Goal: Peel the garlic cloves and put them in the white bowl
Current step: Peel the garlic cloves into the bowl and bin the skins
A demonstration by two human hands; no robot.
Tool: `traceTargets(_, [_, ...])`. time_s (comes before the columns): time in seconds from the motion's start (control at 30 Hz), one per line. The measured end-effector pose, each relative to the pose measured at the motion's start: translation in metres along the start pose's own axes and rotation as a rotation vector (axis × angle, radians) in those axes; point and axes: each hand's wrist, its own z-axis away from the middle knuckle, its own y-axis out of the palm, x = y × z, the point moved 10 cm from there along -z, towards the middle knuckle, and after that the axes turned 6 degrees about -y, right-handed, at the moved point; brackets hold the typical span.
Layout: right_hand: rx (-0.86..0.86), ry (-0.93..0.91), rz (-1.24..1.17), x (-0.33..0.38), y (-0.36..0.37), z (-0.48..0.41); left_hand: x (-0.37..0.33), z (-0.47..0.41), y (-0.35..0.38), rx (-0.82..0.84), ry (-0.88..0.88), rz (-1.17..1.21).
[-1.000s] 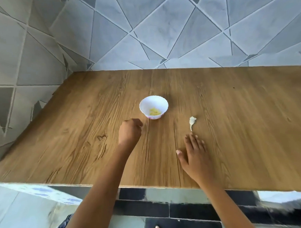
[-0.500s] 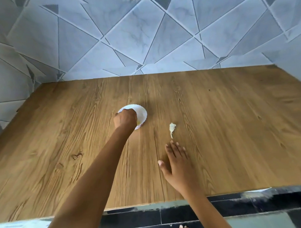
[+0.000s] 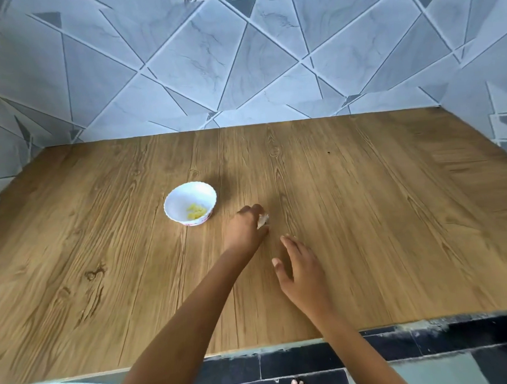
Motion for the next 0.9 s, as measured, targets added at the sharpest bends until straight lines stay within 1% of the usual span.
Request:
traceTargets(0.03, [-0.012,-0.008,-0.04,-0.003,-0.003,-0.002,0.001,-0.002,0.002,-0.007,-0.013,0.03])
traceTargets(0.1, [-0.039,-0.008,-0.137,-0.007,-0.007,-0.009,0.009,-0.003,-0.001,-0.022,-0.052,0.173])
traceTargets(0.17, [-0.081,0.042,-0.29,-0.015,-0.011,-0.018,0.013,0.0,-0.006,-0.015,-0.111,0.325])
traceTargets(0.2, [-0.094,0.103,-0.398,-0.02,-0.012,-0.022,0.018,0.003,-0.005,0.015,-0.153,0.407])
traceTargets(0.27, [-0.078,0.281,-0.711,-0.029,-0.004,-0.033,0.022,0.009,0.0,0.101,-0.216,0.555])
traceTargets(0.33, [-0.051,0.41,-1.01,-0.029,0.003,-0.045,0.019,0.013,0.0,0.151,-0.205,0.626])
traceTargets(0.4, [-0.015,0.457,-1.145,-0.023,0.007,-0.056,0.015,0.015,-0.003,0.165,-0.197,0.65])
traceTargets(0.53, [-0.026,0.493,-1.183,-0.02,0.013,-0.064,0.018,0.019,-0.013,0.133,-0.247,0.697])
traceTargets(0.63, [-0.068,0.475,-1.128,-0.021,0.014,-0.067,0.021,0.021,-0.013,0.162,-0.286,0.739])
traceTargets(0.73, [-0.056,0.451,-1.107,-0.018,0.016,-0.067,0.027,0.024,-0.011,0.188,-0.331,0.77])
traceTargets(0.9, [0.026,0.41,-1.061,-0.015,0.025,-0.069,0.032,0.023,-0.015,0.2,-0.342,0.602])
